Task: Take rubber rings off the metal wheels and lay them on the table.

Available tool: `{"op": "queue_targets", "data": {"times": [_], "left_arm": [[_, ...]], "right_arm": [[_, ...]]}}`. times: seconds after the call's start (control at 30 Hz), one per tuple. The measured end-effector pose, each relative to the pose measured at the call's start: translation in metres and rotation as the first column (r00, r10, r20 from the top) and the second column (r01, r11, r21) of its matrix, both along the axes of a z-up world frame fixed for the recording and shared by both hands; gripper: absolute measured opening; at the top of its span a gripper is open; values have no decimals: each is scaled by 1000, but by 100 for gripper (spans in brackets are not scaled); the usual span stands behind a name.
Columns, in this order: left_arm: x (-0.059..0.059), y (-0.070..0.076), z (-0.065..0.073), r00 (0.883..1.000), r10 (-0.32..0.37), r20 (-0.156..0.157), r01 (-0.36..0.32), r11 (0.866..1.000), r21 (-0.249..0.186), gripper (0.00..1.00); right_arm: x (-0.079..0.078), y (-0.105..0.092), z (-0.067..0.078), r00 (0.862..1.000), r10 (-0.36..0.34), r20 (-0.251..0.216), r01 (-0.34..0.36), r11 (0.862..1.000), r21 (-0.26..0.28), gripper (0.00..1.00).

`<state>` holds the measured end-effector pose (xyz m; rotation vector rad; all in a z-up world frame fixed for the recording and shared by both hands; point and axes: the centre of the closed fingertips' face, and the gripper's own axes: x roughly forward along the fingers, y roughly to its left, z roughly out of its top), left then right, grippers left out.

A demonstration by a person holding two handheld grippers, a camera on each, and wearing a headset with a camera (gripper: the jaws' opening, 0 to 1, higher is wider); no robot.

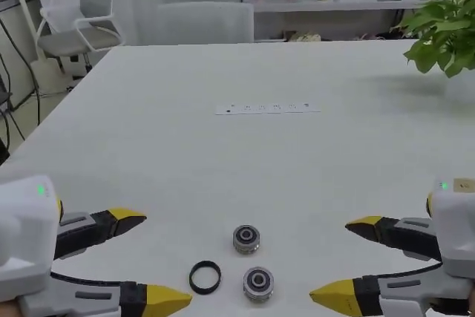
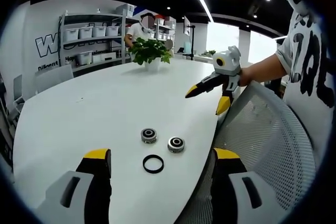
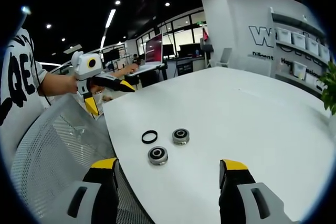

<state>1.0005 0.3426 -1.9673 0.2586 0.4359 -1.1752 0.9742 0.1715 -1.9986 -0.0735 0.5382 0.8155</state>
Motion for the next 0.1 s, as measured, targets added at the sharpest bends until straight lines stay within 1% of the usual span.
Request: {"op": "queue_targets", "data": {"times": [0.1], "left_arm": [[0, 0, -1, 1000, -2, 0, 2, 1000, 5, 78]], "right_arm": [[-1, 0, 0, 1000, 4, -1, -4, 1000, -2, 80]]}}
